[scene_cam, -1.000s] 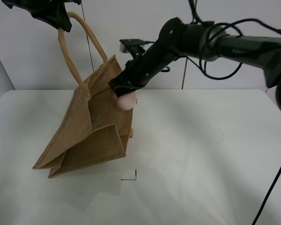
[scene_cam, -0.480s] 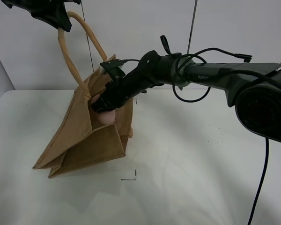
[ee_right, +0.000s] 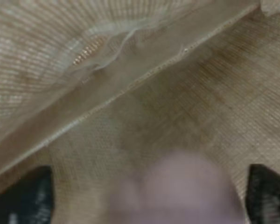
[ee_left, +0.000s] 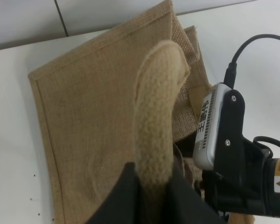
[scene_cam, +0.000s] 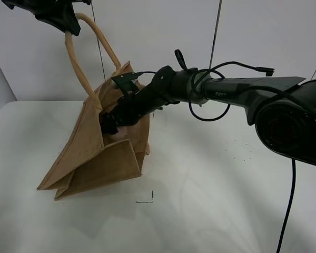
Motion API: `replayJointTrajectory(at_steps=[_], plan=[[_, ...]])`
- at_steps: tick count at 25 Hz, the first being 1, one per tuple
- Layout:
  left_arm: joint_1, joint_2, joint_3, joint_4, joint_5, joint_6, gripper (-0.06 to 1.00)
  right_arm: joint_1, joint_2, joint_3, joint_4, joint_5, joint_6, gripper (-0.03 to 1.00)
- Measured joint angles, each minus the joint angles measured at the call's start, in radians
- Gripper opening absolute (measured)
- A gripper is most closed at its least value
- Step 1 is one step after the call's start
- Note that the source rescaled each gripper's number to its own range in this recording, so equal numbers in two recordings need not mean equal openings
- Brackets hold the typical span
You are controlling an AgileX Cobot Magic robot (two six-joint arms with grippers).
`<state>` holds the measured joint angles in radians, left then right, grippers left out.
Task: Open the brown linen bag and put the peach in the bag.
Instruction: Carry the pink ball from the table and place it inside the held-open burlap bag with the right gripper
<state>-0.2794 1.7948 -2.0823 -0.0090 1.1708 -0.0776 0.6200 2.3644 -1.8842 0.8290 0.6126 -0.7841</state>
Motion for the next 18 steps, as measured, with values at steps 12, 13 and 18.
replayJointTrajectory(at_steps=[12, 13, 18], plan=[[0.000, 0.000, 0.000, 0.000, 0.000, 0.000, 0.00, -0.037, -0.153, 0.000, -0.398, 0.255, 0.362, 1.00], [0.000, 0.000, 0.000, 0.000, 0.000, 0.000, 0.00, -0.046, -0.178, 0.000, -0.439, 0.290, 0.397, 1.00], [0.000, 0.000, 0.000, 0.000, 0.000, 0.000, 0.00, -0.100, -0.233, -0.003, -0.601, 0.454, 0.595, 1.00]])
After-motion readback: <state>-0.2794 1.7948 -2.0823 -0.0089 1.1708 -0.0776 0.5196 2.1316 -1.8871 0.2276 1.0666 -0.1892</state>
